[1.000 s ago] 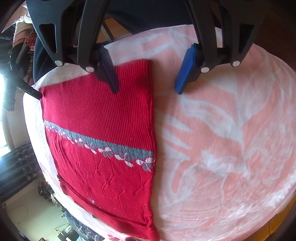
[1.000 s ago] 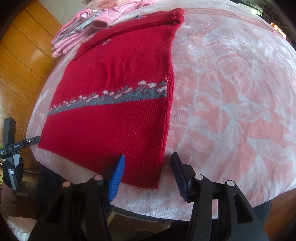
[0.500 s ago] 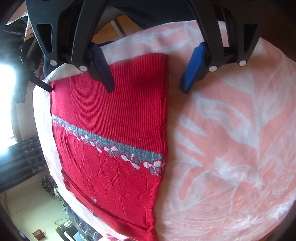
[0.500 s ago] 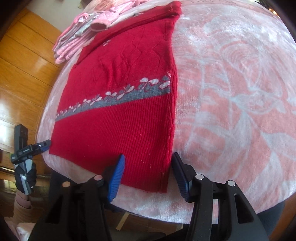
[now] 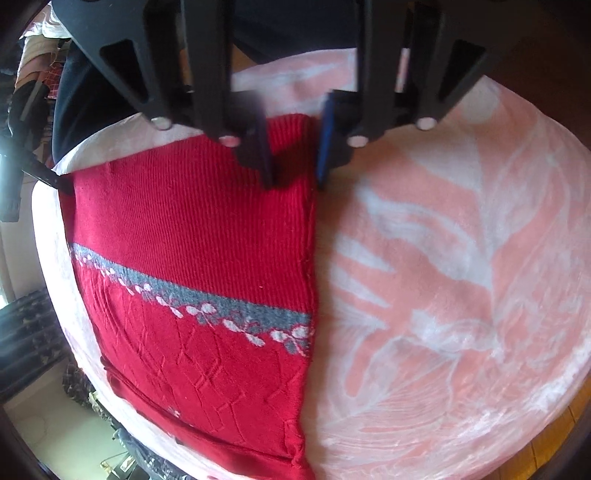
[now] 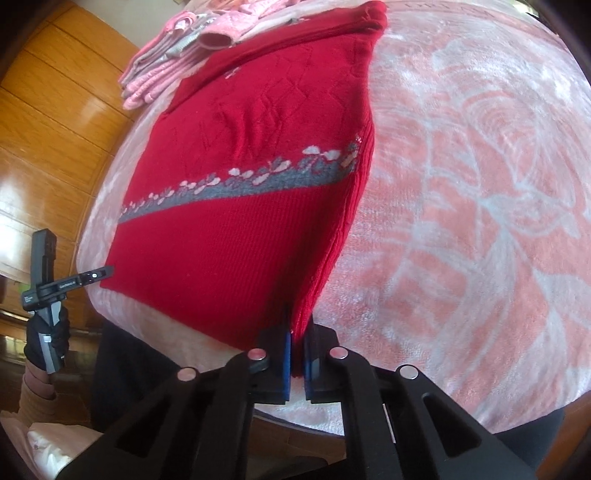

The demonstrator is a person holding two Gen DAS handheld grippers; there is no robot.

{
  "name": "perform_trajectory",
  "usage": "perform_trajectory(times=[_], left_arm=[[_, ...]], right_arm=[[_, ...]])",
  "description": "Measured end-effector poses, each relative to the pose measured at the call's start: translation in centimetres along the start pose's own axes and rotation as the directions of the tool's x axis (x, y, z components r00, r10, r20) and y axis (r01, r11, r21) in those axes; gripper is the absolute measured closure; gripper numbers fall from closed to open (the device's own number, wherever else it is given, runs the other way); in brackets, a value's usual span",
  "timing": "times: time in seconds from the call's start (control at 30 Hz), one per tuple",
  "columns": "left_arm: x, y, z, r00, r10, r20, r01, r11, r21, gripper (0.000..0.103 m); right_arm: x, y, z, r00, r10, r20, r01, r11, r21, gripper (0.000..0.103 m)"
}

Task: Fold small clothes
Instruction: 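Grasp the hem with both tools and lift it toward the collar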

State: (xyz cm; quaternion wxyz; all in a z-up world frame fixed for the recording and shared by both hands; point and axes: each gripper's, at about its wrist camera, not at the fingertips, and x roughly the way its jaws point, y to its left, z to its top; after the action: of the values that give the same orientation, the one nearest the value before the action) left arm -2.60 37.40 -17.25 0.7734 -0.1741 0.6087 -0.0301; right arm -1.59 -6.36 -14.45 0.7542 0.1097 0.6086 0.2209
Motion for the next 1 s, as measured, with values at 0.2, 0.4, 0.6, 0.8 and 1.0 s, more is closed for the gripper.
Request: perform_trajectory(times=[0.2, 0.4, 0.6, 0.8, 1.0], left_arm=[[-1.2, 0.2, 0.4, 0.985, -0.167, 0.04, 0.169, 0.982, -0.081, 0.101], [-4.5, 0.3, 2.8, 0.949, -0.283, 0.142, 0.299, 0.948, -0.111, 0.101], [-6.6, -0.6, 7.3, 0.934, -0.274, 0.229, 0.298, 0.951, -0.079, 0.101], [-5.4, -0.6, 12.7, 0.934, -0.234, 0.271, 0.269, 0.958, -0.102, 0.101], [-1.3, 0.7, 18.4, 0.943, -0.205, 0.263, 0.254, 0.953, -0.168, 0.101]], right_arm=[[-1.9, -0.3, 0.5, 0.992, 0.113, 0.054, -0.115, 0.993, 0.023, 0.099], [-5.0, -1.1, 2.9, 0.963, 0.232, 0.141, -0.24, 0.97, 0.042, 0.099], [-6.3, -1.8, 7.4, 0.95, 0.238, 0.204, -0.251, 0.967, 0.038, 0.099], [-4.6, -3.4, 13.6, 0.953, 0.217, 0.211, -0.235, 0.97, 0.063, 0.099], [-0.4, -6.0, 19.1, 0.96, 0.22, 0.172, -0.245, 0.959, 0.143, 0.099]])
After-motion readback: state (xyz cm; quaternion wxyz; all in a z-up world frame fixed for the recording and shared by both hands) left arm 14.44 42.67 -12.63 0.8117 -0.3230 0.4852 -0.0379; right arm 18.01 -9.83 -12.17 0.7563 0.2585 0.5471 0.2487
